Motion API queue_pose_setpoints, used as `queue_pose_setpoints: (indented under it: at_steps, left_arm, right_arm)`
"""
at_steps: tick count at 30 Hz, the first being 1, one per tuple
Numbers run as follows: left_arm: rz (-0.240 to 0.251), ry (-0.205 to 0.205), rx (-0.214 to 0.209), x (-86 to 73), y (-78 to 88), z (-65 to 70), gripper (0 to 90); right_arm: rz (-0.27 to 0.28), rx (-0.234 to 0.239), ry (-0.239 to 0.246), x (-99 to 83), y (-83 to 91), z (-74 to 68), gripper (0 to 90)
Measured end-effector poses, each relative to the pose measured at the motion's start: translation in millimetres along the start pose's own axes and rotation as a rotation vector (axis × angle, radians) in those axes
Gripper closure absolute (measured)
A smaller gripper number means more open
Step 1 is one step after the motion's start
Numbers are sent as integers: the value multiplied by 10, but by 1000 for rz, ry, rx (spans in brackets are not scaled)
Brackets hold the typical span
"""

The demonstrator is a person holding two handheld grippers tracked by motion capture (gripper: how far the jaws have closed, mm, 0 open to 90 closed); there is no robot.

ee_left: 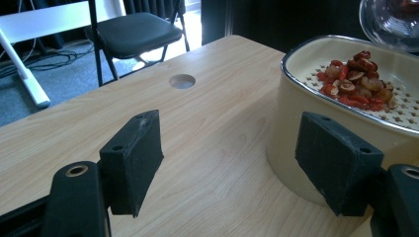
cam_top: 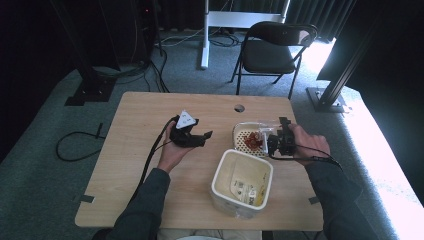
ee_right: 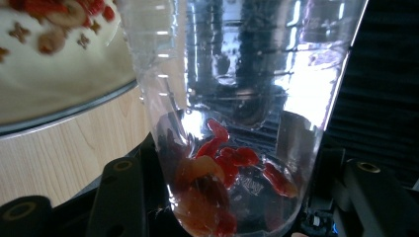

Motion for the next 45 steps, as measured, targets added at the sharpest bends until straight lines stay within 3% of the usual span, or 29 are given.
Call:
queue_pose_setpoints:
  at_steps: [4,6,9,12,14,16,18,20,23,29,32,35,37,40,42,44,45]
  left_arm:
    - [-1,-6,-1,3,0,12,266]
    - [1,-2,-1,2,-5,7,266]
    - [-6,-4,0,-4,-7,6,266]
    - [-1,-3,0,-2,1,0,266]
    - [-4,-4,2,0,-3,-4,266]
    - [-2,-2,1,1,-2,-1,266]
    - [-3,-8,2,4,-6,4,266]
    - [-1,-7,1,6,-6,-2,266]
    - [-7,-6,2,1,-8,-13,266]
    - [-6,-3,2,-9,-8,-4,266]
    - [-5,-7,1,-10,1,5,266]
    - [-2,1,3,-8,-1,-11,266]
    - [-1,2,3,-10,-9,-13,266]
    - [-2,-2,1,-12,-8,-4,266]
    - [-3,-2,0,-15,-10,-1,266]
    - [-2,1,1,-18,-4,-4,266]
    - [-2,0,0,-20,0,-7,266]
  right_arm:
    - [-14,-7,-46,-30,-29,48,440]
    - [5,-2,-18,6,4,16,440]
    - [-7,-12,-55,-13,-10,62,440]
    - [-12,-20,-28,-6,-5,40,440]
    - [-4,-15,-55,-5,-4,66,440]
    - [1,-21,-24,21,10,47,440]
    - [3,-20,-48,28,6,77,440]
    - [9,-17,-24,45,6,60,440]
    - [8,-10,-50,28,-7,66,440]
    - [4,-13,-3,68,-3,-30,440]
    - [-5,-24,-43,32,-16,17,439]
    - [-2,-28,-6,43,12,-4,439]
    - [-10,-39,-25,33,11,32,439]
    - [-10,-42,10,66,9,11,439]
    - [-7,-45,-17,72,3,40,439]
    - [-3,-44,29,89,4,1,439]
    - [-11,-54,10,82,-3,14,439]
Point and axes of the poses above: each handheld gripper's, and its own axes: y roughly backward along the jaws, x roughly out of its top, z roughly to its right, the point moved 2 cm from there along -y, roughly forward along the jaws, and after that the axes turned 2 degrees about -z, right-handed, at the moved point
